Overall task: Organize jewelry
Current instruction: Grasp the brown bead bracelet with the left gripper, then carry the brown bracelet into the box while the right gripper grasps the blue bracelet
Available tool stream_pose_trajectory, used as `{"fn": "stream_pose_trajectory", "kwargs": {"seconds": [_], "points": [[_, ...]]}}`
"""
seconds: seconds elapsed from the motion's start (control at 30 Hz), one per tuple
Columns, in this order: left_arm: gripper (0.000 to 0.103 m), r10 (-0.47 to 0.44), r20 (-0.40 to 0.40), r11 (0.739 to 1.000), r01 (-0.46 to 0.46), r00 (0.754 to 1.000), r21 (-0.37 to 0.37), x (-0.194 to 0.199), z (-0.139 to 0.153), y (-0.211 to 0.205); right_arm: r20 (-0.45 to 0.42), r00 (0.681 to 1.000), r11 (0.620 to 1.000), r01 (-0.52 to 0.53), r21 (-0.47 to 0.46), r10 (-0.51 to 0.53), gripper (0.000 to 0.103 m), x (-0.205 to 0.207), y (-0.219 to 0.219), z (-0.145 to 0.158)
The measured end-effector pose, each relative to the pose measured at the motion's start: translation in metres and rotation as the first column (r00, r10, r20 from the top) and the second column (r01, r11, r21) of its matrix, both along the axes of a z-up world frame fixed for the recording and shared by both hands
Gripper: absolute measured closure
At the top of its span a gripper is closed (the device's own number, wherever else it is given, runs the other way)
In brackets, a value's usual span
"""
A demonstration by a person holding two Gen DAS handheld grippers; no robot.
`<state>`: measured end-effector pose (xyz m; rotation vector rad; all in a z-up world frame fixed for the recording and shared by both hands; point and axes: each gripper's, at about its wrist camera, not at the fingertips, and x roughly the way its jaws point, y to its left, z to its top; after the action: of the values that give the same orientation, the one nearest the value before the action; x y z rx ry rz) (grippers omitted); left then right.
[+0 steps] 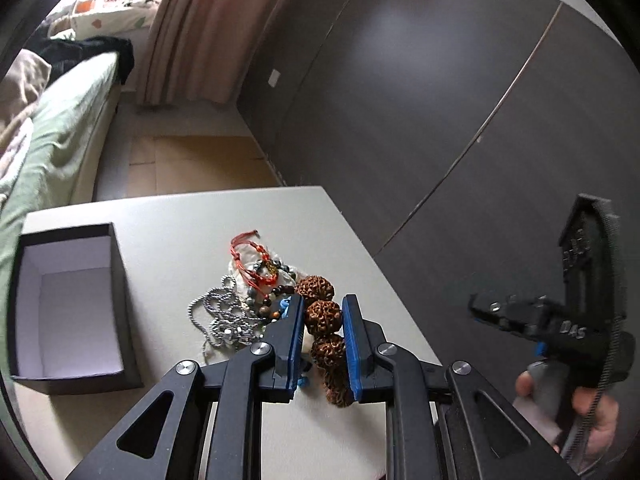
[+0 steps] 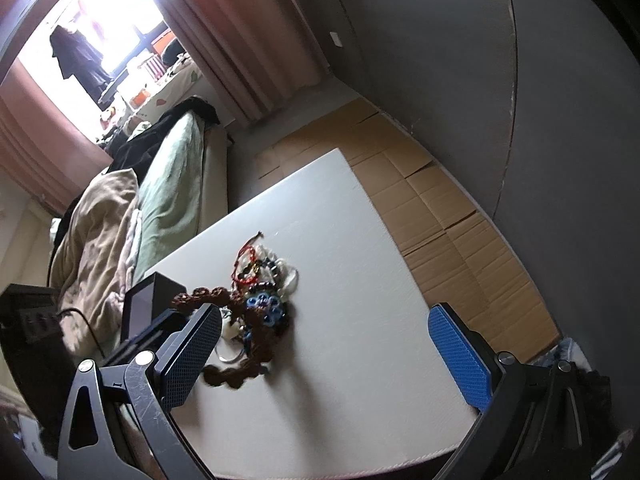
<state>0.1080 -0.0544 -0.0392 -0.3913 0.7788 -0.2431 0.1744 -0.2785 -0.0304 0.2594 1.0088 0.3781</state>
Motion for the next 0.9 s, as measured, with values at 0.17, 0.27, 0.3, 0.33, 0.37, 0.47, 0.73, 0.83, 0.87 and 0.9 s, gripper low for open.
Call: {"fn": "stream_pose_trajectory", "kwargs": {"seconds": [0.17,0.27,0.3,0.33,0.37,0.47,0.73,0.83,0.87,0.9], "points": [[0.084,0.041,0.023,0.999,-0.041,0.999,0.011,-0.015,0.011,0.015,0.001,0.999,0.999,-0.038,0.034,0.038,0.001,-0.005,0.011,-0.003],[0.084,0.070,0.027,0.997,-0.070,0.997,0.011,-0.019,0.013,0.028,-0.013,0.997,0.996,-0.071,0.055,0.071,0.012,-0.005,0.024,-0.008],[0.084,0.079,0.028,0.997,-0.079,0.997,0.008,-0.019,0.014,0.033,-0.023,0.996,0.995,-0.084,0.058,0.085,0.016,-0.004,0.030,-0.011],[0.084,0.087,0.029,0.996,-0.087,0.996,0.002,-0.020,0.016,0.037,-0.032,0.995,0.994,-0.093,0.060,0.095,0.023,-0.003,0.034,-0.014],[0.084,0.095,0.030,0.995,-0.095,0.995,-0.002,-0.020,0.016,0.041,-0.043,0.993,0.992,-0.107,0.065,0.110,0.026,-0.002,0.042,-0.018],[0.084,0.118,0.033,0.993,-0.118,0.992,-0.004,-0.022,0.018,0.053,-0.063,0.990,0.990,-0.126,0.060,0.129,0.029,0.004,0.055,-0.027],[0.084,0.161,0.037,0.987,-0.160,0.986,-0.024,-0.022,0.024,0.080,-0.122,0.979,0.987,-0.161,0.013,0.162,0.039,0.022,0.086,-0.053],[0.084,0.182,0.041,0.983,-0.180,0.983,-0.034,-0.024,0.026,0.092,-0.135,0.977,0.985,-0.170,-0.017,0.166,0.039,0.028,0.098,-0.063],[0.084,0.189,0.042,0.982,-0.188,0.981,-0.036,-0.025,0.026,0.096,-0.137,0.977,0.985,-0.170,-0.025,0.165,0.039,0.029,0.099,-0.065],[0.084,0.196,0.044,0.980,-0.195,0.980,-0.039,-0.026,0.027,0.099,-0.139,0.977,0.984,-0.171,-0.039,0.164,0.040,0.031,0.103,-0.069]]}}
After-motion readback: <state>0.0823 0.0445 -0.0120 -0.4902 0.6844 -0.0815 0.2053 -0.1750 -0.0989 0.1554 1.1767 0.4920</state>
